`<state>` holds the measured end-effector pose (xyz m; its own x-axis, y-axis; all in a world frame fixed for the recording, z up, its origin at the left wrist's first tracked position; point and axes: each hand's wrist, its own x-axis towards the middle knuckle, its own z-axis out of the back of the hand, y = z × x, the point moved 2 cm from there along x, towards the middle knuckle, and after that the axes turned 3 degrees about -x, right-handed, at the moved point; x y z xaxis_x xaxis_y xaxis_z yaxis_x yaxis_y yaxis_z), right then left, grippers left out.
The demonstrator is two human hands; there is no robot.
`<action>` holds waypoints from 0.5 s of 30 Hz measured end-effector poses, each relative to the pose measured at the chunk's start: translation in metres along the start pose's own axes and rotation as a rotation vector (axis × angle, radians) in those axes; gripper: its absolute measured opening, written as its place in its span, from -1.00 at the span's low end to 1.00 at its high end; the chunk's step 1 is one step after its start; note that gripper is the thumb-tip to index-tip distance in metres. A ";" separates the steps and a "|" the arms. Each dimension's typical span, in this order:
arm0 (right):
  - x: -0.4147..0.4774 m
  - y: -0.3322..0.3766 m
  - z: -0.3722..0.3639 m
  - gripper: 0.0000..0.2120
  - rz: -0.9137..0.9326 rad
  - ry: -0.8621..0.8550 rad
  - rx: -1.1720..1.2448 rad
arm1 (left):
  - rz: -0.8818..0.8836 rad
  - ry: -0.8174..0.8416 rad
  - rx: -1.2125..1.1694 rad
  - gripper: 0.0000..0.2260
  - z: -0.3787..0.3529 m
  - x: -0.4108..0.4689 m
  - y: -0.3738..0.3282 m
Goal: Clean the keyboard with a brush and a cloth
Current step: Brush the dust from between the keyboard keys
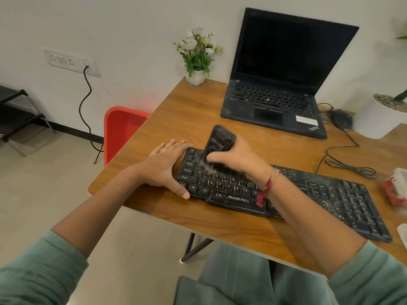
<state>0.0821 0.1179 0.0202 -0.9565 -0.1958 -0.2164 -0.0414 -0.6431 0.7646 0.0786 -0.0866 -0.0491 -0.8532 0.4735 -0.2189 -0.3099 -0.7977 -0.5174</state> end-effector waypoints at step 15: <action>-0.008 0.019 -0.023 -0.74 0.169 -0.093 -0.194 | -0.010 -0.011 0.021 0.28 -0.003 0.001 0.004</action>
<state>0.0956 0.0902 0.0226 -0.9678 -0.2496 -0.0319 0.1690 -0.7385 0.6528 0.0776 -0.0878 -0.0537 -0.8547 0.4773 -0.2044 -0.3271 -0.8007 -0.5019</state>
